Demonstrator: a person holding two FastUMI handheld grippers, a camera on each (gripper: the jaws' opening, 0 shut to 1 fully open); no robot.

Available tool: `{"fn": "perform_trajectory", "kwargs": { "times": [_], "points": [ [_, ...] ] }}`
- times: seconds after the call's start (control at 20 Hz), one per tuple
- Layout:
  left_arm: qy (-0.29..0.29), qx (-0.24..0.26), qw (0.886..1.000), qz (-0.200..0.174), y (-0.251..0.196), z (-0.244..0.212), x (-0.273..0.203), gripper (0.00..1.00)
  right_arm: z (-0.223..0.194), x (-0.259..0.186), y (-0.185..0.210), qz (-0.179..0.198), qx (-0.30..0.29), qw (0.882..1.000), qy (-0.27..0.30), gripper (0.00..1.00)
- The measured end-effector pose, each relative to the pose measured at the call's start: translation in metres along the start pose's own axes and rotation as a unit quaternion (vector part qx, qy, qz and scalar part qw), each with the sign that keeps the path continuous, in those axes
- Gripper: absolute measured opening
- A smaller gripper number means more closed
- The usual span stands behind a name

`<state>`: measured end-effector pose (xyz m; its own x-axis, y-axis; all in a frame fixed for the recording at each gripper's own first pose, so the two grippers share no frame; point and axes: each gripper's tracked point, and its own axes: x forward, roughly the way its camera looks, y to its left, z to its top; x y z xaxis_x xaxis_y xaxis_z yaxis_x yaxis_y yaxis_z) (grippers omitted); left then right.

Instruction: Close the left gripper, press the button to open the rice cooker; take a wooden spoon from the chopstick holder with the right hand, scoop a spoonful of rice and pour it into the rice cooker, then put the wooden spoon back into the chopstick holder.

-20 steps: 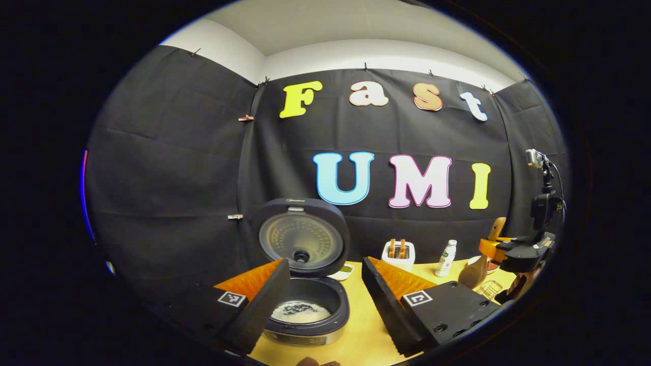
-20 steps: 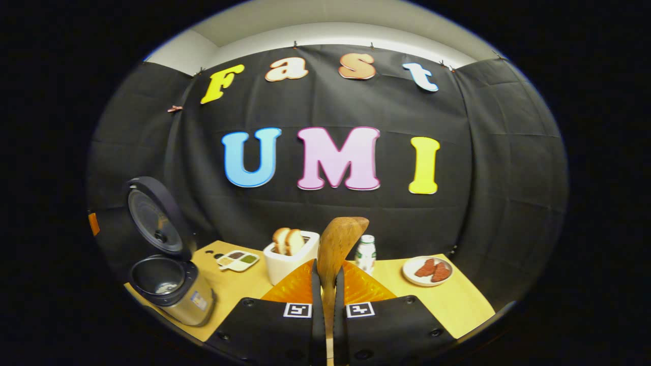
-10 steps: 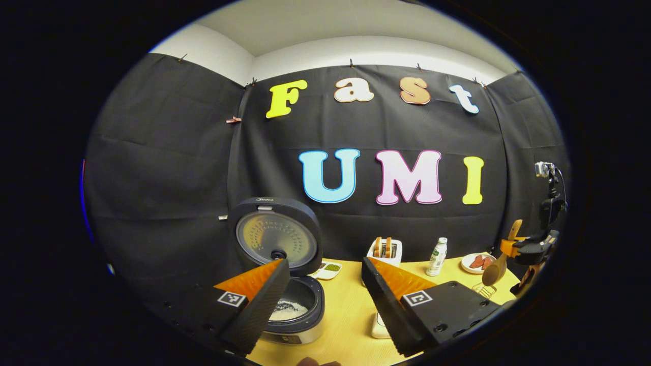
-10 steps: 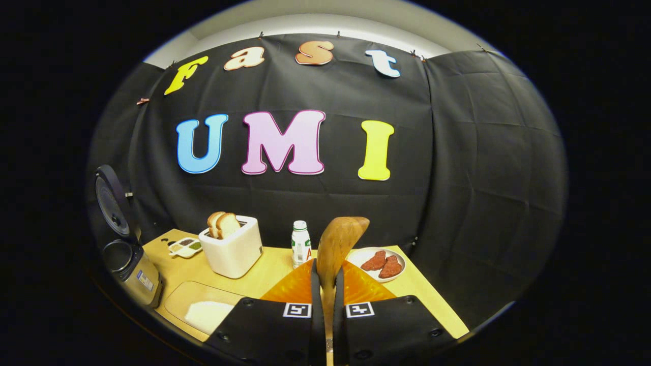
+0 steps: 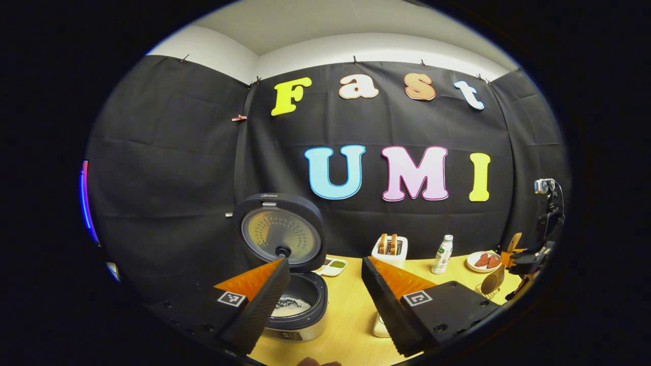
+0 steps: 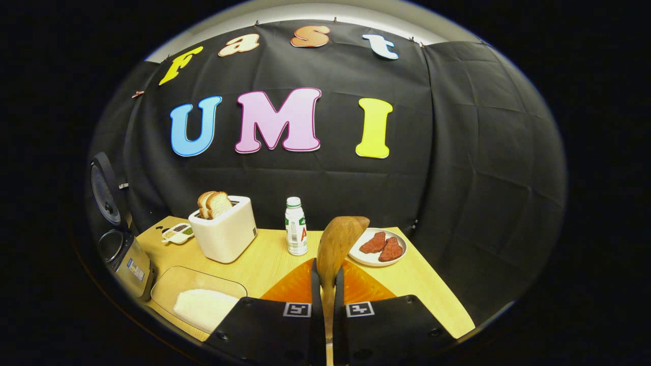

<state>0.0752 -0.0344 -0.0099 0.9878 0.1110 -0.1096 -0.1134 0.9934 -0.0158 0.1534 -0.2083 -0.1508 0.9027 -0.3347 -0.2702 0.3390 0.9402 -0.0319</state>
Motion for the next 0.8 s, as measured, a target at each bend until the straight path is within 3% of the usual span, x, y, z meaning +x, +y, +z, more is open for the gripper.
{"fn": "perform_trajectory", "kwargs": {
  "times": [0.4,0.55,0.8],
  "points": [
    [0.001,0.008,1.000,-0.006,-0.003,0.000,-0.003,0.96,-0.033,-0.006,-0.006,-0.007,0.016,0.999,0.049,0.15],
    [0.004,0.013,1.000,-0.007,0.000,-0.001,-0.005,0.96,-0.050,-0.008,-0.005,-0.004,0.013,0.997,0.078,0.24],
    [-0.004,0.012,1.000,-0.005,0.003,0.005,-0.009,0.96,-0.024,-0.015,-0.012,-0.019,0.022,0.999,0.041,0.36]
  ]
}}
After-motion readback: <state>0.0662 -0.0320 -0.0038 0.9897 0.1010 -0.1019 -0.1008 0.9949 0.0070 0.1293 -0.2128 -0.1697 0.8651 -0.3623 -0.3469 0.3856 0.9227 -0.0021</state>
